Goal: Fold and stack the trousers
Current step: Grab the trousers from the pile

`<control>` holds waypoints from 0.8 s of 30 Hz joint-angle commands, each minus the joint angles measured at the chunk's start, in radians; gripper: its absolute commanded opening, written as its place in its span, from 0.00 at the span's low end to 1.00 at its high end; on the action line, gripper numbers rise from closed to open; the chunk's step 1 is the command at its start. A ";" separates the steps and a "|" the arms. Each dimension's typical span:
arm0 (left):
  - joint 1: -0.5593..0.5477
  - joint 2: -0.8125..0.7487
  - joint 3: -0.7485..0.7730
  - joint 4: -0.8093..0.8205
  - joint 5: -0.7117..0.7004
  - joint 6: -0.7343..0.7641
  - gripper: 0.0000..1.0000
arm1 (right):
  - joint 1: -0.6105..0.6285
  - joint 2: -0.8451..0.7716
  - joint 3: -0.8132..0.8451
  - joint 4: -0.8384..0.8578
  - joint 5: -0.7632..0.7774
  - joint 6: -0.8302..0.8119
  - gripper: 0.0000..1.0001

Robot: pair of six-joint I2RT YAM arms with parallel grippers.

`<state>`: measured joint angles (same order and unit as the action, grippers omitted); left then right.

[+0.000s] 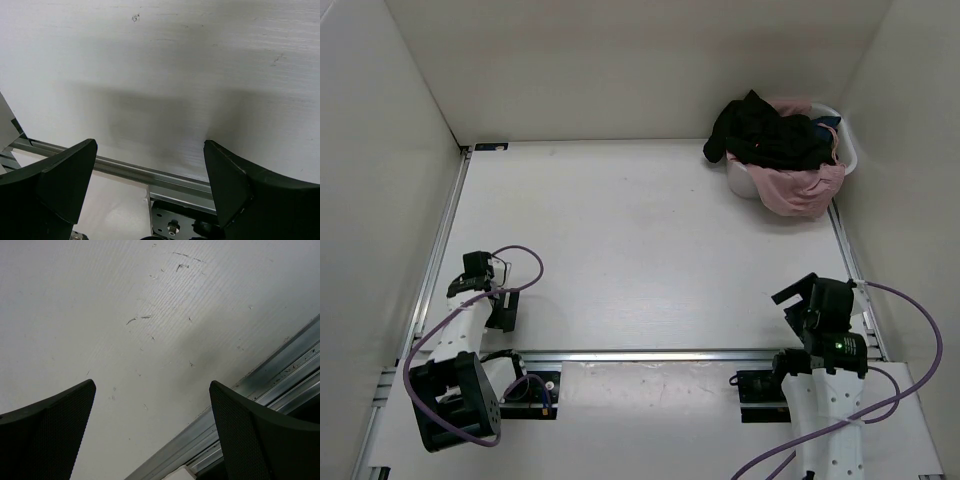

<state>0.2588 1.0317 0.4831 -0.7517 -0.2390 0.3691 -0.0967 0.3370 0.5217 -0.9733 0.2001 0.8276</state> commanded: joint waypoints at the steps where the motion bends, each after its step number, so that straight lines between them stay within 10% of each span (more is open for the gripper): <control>1: 0.003 0.024 -0.018 0.023 0.000 -0.006 1.00 | 0.002 0.031 0.014 -0.076 0.007 0.025 0.99; 10: 0.003 0.102 0.248 -0.009 -0.031 -0.015 1.00 | 0.002 0.493 0.381 0.273 -0.027 -0.301 0.99; 20: 0.003 0.356 0.954 -0.214 0.131 -0.056 1.00 | 0.021 1.624 1.836 0.097 0.091 -0.554 0.99; 24: 0.003 0.438 1.120 -0.325 0.231 -0.145 1.00 | 0.022 1.861 1.936 0.215 0.082 -0.524 0.99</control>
<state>0.2596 1.4395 1.5230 -0.9348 -0.1177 0.3035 -0.0837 2.1117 2.4165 -0.7670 0.2626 0.3290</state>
